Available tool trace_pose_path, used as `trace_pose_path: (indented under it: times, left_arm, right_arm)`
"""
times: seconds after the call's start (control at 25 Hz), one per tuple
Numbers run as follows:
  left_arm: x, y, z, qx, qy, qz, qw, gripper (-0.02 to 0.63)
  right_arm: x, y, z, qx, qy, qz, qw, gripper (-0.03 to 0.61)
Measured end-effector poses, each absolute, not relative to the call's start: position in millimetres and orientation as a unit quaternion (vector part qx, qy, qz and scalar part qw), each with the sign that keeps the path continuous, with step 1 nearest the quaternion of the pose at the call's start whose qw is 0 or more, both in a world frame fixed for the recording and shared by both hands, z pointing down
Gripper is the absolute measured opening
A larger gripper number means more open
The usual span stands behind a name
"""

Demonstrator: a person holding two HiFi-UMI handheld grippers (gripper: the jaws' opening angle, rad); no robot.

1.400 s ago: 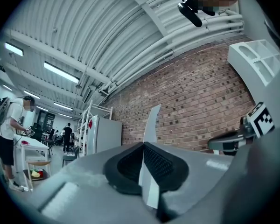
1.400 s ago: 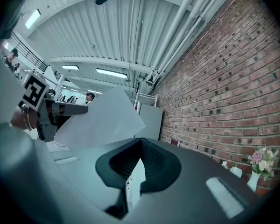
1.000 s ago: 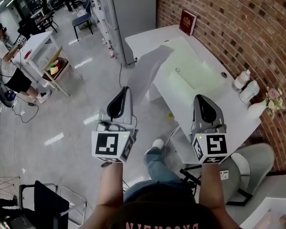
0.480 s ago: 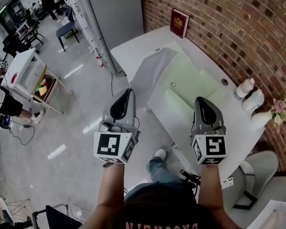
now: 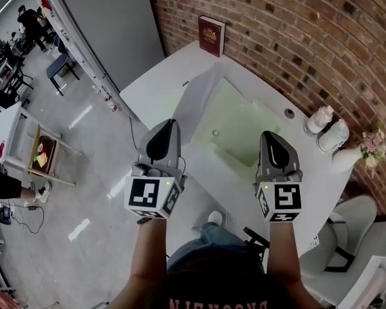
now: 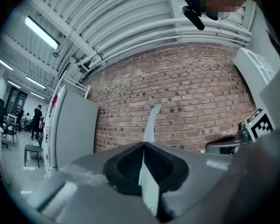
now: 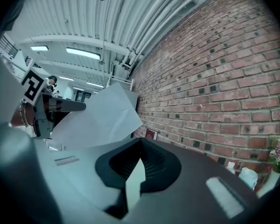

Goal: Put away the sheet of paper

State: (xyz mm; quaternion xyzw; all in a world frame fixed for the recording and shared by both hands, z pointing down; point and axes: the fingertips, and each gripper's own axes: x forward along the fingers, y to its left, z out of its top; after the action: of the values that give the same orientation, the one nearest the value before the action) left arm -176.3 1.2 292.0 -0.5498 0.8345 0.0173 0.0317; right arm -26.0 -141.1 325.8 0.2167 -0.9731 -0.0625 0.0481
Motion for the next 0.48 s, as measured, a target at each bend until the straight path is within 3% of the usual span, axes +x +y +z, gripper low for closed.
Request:
trace_pose_path:
  times: [0.48]
  left_arm:
    - [-177, -70, 297, -0.620, 0.784, 0.024, 0.014, -0.005]
  right_arm:
    - [9, -187, 332, 0.307, -0.947, -0.062, 0.067, 0.000]
